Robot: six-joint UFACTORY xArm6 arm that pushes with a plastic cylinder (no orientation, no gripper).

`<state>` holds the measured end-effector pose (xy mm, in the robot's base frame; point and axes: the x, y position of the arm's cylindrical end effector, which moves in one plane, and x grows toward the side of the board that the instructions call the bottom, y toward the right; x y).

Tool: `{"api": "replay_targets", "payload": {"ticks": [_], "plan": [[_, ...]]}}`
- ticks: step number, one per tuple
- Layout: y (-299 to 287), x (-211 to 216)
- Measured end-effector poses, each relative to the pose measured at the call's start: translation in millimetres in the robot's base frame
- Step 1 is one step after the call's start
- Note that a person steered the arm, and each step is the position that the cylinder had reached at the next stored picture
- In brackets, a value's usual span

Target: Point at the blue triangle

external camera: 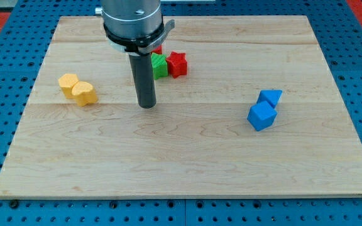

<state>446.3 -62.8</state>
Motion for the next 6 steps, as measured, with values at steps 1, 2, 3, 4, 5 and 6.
{"api": "replay_targets", "payload": {"ticks": [1, 2, 3, 4, 5, 6], "plan": [[45.5, -9.6], [104.9, -20.4], [132.0, -29.4], [198.4, -33.0], [243.0, -22.2], [221.0, 11.8]]}}
